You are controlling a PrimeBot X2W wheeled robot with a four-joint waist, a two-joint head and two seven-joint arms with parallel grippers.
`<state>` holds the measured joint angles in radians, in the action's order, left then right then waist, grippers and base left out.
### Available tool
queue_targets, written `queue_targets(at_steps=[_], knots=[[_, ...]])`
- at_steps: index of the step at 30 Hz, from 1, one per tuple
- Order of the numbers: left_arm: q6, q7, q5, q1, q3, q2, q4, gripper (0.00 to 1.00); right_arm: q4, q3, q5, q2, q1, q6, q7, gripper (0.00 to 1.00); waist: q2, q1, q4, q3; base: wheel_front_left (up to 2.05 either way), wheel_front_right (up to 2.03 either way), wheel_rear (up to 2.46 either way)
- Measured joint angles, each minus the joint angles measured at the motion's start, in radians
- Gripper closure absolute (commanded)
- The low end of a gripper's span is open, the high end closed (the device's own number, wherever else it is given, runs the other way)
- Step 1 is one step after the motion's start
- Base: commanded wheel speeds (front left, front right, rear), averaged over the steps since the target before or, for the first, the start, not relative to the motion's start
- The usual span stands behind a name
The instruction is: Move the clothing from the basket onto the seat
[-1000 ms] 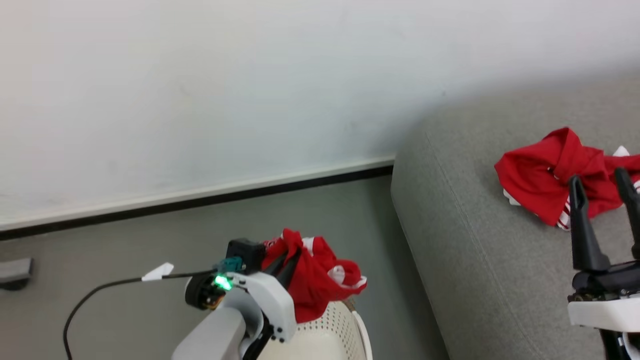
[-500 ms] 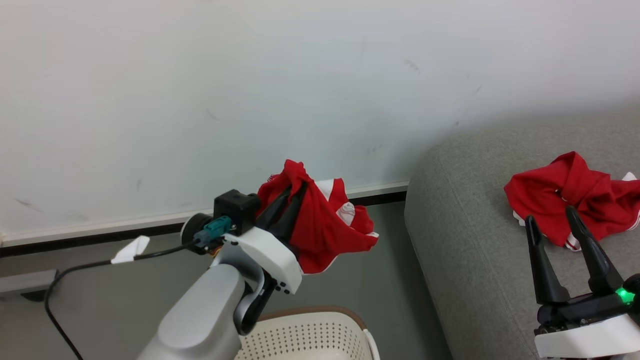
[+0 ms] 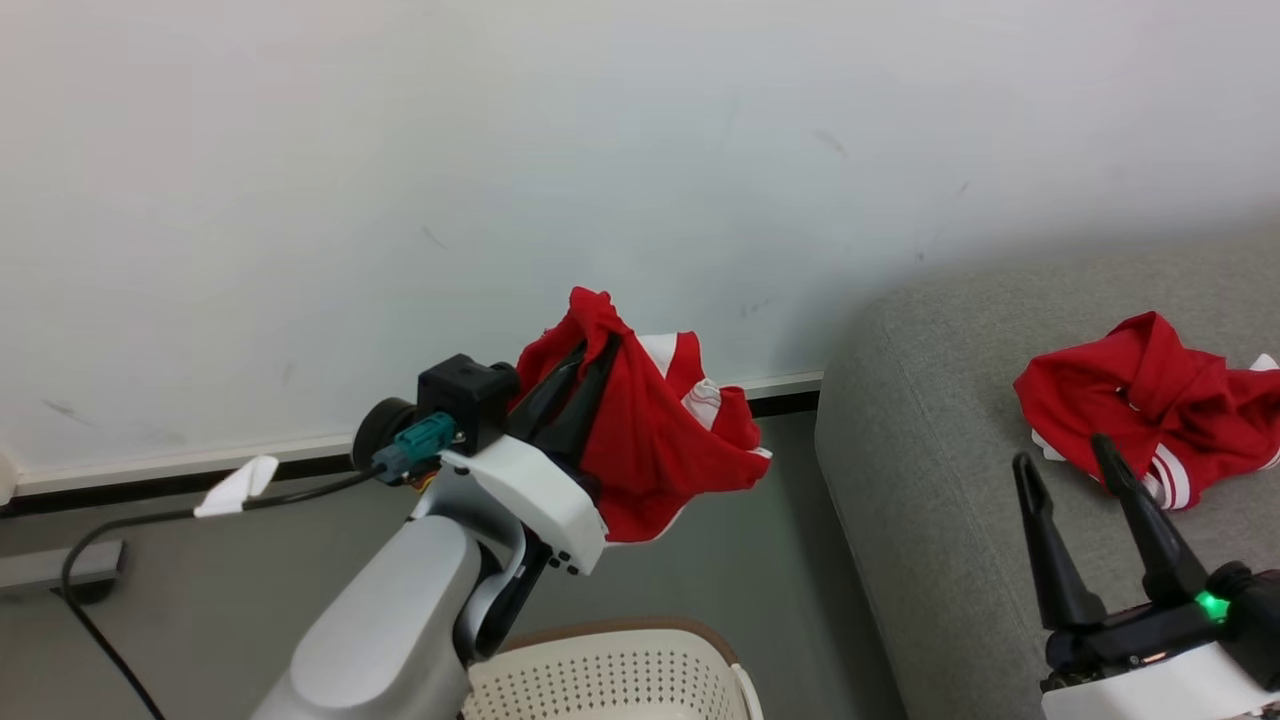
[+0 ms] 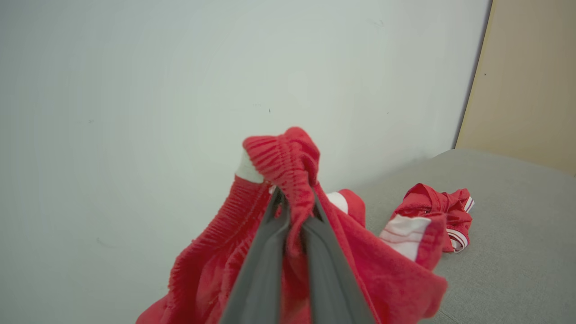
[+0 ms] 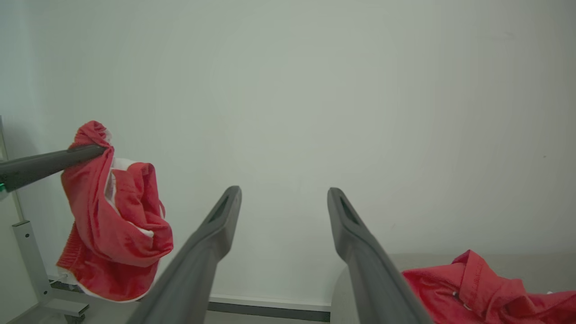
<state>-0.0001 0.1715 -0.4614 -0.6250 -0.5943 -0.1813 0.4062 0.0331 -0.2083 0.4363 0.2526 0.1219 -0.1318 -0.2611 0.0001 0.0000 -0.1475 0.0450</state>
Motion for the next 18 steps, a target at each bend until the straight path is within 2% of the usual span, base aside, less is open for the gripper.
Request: queue_targets(at_steps=[2, 10, 18], knots=[[0.002, -0.006, 0.0, 0.005, -0.001, -0.005, -0.012, 1.0, 0.001, -0.021, 0.005, 0.004, 0.0, 0.0, 0.0, 0.0, 0.0, 0.0, 0.002, -0.001, 0.0, 0.0, 0.0], [0.01, -0.021, -0.003, 0.017, -0.021, -0.004, -0.043, 1.0, 0.012, -0.218, 0.044, 0.041, 0.043, 0.0, 0.0, 0.0, -0.0001, 0.0, 0.016, -0.008, 0.0, 0.0, 0.0], [0.001, -0.021, 0.0, 0.028, -0.066, 0.022, -0.058, 1.0, 0.128, -0.358, 0.057, 0.04, 0.148, 0.0, 0.0, 0.0, 0.0, 0.0, 0.051, -0.009, 0.0, 0.0, 0.0]])
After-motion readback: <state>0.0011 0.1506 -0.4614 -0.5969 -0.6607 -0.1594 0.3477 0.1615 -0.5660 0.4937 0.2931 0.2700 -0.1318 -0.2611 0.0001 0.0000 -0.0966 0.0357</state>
